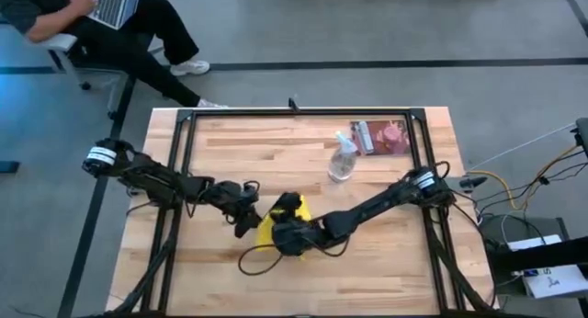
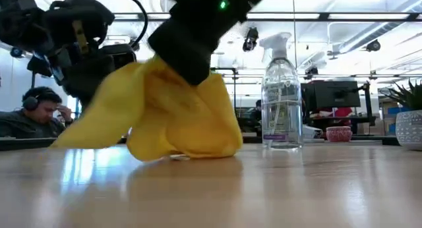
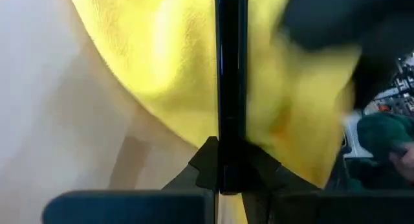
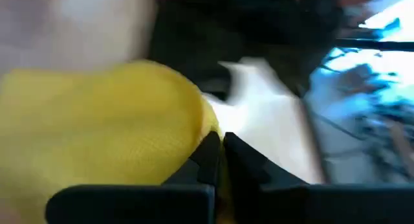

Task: Apply microfiber cloth
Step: Wipe the black cellphone with the yellow microfiber cloth

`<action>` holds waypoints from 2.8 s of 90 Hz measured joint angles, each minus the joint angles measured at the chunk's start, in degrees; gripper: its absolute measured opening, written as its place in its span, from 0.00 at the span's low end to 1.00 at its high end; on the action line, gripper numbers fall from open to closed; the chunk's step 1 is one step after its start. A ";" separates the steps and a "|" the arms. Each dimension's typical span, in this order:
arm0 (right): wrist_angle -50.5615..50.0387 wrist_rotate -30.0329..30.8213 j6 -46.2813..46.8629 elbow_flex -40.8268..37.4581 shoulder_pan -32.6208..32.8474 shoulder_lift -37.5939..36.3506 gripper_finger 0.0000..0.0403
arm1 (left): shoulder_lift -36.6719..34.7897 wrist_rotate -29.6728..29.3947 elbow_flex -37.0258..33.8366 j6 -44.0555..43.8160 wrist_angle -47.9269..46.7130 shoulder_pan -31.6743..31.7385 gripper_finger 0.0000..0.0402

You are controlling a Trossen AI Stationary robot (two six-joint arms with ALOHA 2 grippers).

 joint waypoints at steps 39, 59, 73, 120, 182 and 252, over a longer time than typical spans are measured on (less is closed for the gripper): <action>1.39 -0.48 7.91 -0.20 0.67 -0.22 0.00 | 0.04 -0.05 0.14 -3.79 9.50 -1.49 0.04; 8.09 -0.15 4.56 -0.26 3.39 0.94 0.00 | -0.24 0.20 0.71 -5.23 14.24 -2.53 0.04; 4.64 8.37 -2.18 -0.36 5.86 -0.98 0.00 | -0.24 -1.51 1.63 -6.45 15.41 -6.52 0.04; -31.03 20.32 22.75 -1.12 11.97 -12.50 0.00 | -0.33 -4.94 2.11 -5.35 17.72 -16.25 0.04; 20.38 4.12 14.28 -20.07 14.00 -12.24 0.00 | -0.21 -22.63 2.09 -4.86 10.59 -16.07 0.04; 39.62 7.74 -19.47 -21.76 4.52 -9.80 0.00 | 0.00 -26.84 4.33 -7.36 11.26 -18.46 0.04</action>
